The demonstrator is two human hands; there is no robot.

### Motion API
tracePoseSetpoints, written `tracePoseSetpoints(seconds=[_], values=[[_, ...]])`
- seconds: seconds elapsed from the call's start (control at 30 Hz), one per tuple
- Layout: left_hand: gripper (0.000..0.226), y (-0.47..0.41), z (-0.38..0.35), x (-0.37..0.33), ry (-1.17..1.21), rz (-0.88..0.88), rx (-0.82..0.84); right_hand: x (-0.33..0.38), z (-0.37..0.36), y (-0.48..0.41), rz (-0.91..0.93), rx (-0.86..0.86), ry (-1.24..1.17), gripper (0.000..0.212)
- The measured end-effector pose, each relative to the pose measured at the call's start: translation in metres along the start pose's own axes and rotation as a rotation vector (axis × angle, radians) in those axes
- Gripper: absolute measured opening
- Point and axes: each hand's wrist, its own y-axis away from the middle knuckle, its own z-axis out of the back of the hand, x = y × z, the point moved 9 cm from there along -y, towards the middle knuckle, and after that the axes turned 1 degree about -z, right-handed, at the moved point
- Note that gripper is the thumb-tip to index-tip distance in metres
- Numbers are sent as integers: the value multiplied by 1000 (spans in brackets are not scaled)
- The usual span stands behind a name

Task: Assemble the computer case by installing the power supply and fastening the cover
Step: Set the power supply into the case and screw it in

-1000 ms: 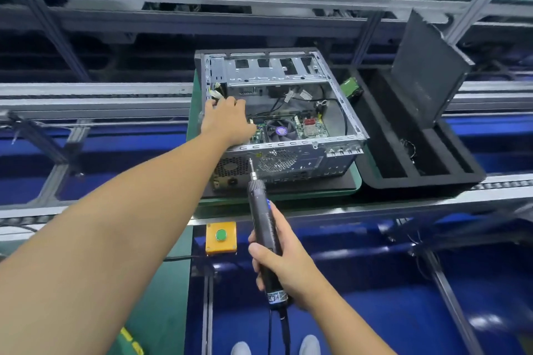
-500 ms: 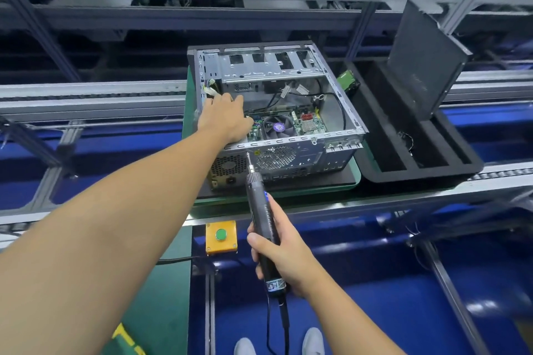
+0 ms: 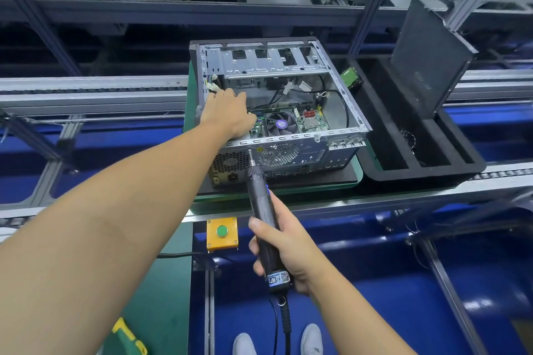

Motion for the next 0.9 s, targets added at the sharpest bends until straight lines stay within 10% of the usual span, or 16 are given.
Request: tracePoseSetpoints(seconds=[0.9], values=[[38, -20, 4, 4, 72, 21, 102, -3, 3, -2, 4, 64, -103, 78]])
